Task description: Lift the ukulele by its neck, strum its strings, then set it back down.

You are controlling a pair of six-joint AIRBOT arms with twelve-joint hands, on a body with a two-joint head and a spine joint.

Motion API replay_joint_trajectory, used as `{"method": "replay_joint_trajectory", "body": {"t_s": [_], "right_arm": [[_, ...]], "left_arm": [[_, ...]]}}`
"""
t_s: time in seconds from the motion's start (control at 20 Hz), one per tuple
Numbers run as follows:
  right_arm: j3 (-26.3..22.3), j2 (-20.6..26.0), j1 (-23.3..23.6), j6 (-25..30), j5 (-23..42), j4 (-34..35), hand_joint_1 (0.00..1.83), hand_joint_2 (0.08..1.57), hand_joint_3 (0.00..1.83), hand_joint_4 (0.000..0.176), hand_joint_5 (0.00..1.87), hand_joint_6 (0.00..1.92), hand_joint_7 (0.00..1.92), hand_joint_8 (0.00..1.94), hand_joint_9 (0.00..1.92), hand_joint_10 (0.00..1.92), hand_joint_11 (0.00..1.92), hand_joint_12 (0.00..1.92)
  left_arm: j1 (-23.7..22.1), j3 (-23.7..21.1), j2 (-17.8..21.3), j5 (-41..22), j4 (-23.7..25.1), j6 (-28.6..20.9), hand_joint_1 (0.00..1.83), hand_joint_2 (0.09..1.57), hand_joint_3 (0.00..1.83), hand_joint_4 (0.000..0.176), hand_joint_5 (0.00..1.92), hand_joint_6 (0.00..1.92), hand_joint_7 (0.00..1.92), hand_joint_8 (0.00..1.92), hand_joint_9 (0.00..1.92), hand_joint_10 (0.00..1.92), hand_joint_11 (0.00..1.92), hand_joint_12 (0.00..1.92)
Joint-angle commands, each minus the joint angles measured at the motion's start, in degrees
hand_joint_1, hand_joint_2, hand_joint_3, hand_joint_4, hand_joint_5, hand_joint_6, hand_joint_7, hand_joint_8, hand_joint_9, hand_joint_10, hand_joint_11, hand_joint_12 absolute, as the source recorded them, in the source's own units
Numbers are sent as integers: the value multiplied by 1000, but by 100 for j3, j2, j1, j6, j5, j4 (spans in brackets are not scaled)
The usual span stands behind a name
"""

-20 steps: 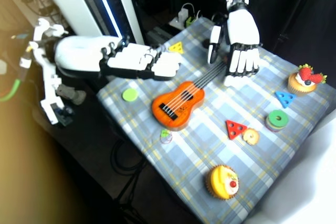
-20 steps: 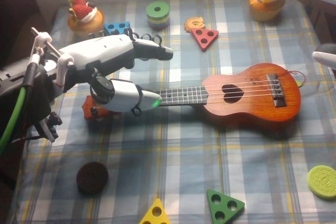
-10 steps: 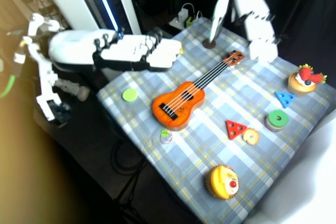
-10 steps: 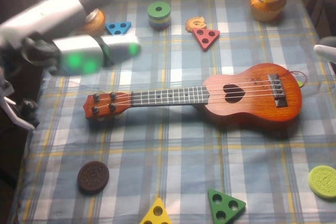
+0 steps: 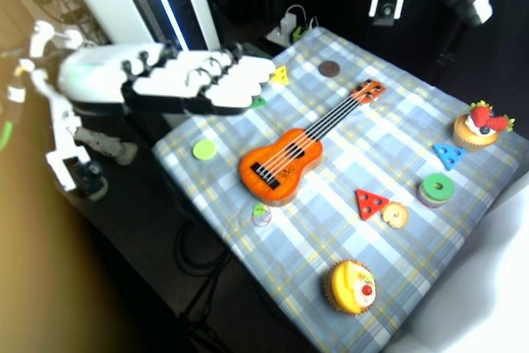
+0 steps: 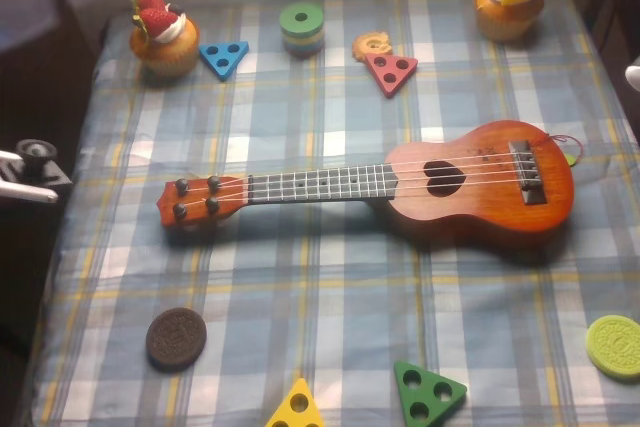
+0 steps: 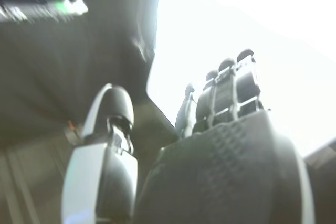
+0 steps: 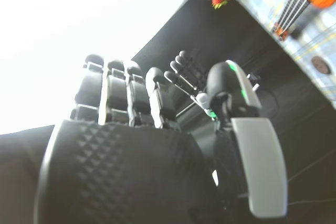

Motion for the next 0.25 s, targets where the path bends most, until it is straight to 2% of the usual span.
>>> {"method": "replay_joint_trajectory", "body": {"t_s": [0.0,0.05,0.1,0.15,0.2], "right_arm": [[-9,37,4,-28,1021,132,412,1246,0,39,0,0,0,0,0,0,12,6],[-33,39,-129,-28,1293,228,382,1214,0,41,0,0,0,0,0,0,2,1],[-53,42,-255,-28,1510,311,333,1209,0,19,0,0,0,0,0,0,0,0],[-87,70,-473,-27,1841,429,334,1211,0,22,0,0,0,0,0,0,0,0],[-119,92,-679,-23,2168,532,344,1229,0,24,0,0,0,0,0,0,0,0]], "left_arm": [[10,-33,40,-1151,-76,-68,209,1295,8,134,0,0,0,0,0,0,0,0],[130,-101,93,-1469,-136,-68,295,1284,0,113,0,0,0,0,0,0,0,0],[224,-142,121,-1711,-189,-68,331,1276,0,116,0,0,0,0,0,0,0,0],[364,-190,155,-2074,-282,-69,283,1275,0,112,0,0,0,0,0,0,0,0],[479,-221,179,-2331,-361,-76,412,1260,0,138,0,0,0,0,0,0,0,0]]}}
